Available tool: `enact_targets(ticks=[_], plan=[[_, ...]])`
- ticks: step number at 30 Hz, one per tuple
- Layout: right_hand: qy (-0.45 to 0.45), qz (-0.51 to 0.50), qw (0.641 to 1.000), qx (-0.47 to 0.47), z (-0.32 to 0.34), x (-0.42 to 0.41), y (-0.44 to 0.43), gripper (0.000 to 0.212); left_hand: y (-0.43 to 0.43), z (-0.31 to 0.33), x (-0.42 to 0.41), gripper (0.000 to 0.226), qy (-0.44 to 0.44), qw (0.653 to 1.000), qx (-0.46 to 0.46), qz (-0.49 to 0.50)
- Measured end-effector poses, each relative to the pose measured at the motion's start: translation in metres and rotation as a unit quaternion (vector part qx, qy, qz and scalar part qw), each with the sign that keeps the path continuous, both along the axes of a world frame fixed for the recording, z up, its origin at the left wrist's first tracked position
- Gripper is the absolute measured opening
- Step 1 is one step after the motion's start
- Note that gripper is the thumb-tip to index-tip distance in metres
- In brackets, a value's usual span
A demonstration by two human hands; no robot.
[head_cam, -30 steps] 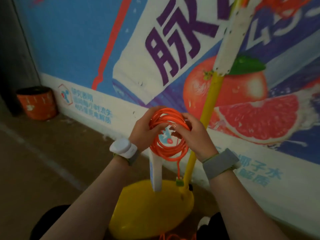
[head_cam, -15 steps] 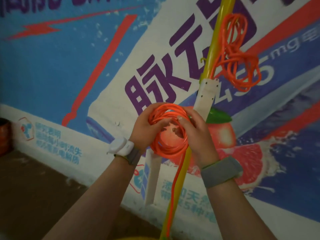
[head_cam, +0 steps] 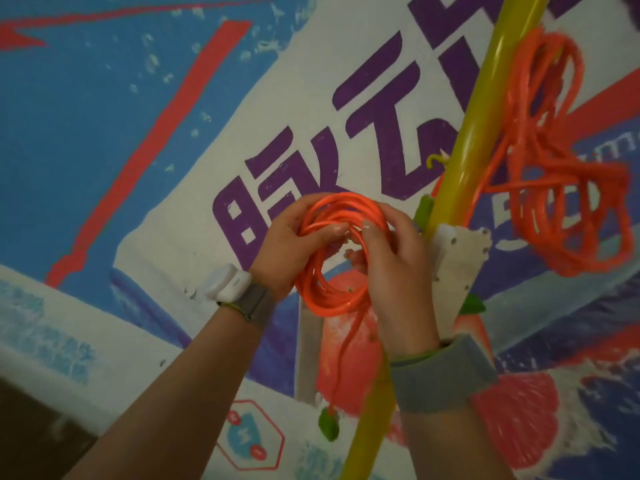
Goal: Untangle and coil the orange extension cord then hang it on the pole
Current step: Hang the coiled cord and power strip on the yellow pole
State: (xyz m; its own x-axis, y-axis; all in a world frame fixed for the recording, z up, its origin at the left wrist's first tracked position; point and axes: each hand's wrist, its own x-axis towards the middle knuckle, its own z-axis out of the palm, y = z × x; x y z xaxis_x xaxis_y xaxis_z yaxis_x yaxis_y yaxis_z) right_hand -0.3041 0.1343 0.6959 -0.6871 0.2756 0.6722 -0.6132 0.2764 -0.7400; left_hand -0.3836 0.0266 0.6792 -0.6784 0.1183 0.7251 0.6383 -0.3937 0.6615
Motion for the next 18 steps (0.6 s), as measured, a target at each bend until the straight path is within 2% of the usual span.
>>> enact_targets(ticks=[6,12,13,18], plan=[[0.008,-0.07,0.997,0.02,0.077,-0.001,-0.013,0.022,0.009,0.074,-0.016,0.036,-0.012,0.998,0.009,-0.056],[-0.043,-0.132,0.989,0.051,0.202,0.003,-0.018,0.038,0.022,0.189,-0.027,0.034,-0.053,0.991,-0.02,-0.123],[-0.048,-0.14,0.987,0.059,0.207,0.004,-0.021,0.039,0.024,0.194,-0.025,0.035,-0.055,0.99,-0.02,-0.13],[-0.038,-0.166,0.984,0.041,0.291,0.005,-0.024,0.041,0.039,0.281,-0.032,0.036,-0.072,0.987,-0.031,-0.143]])
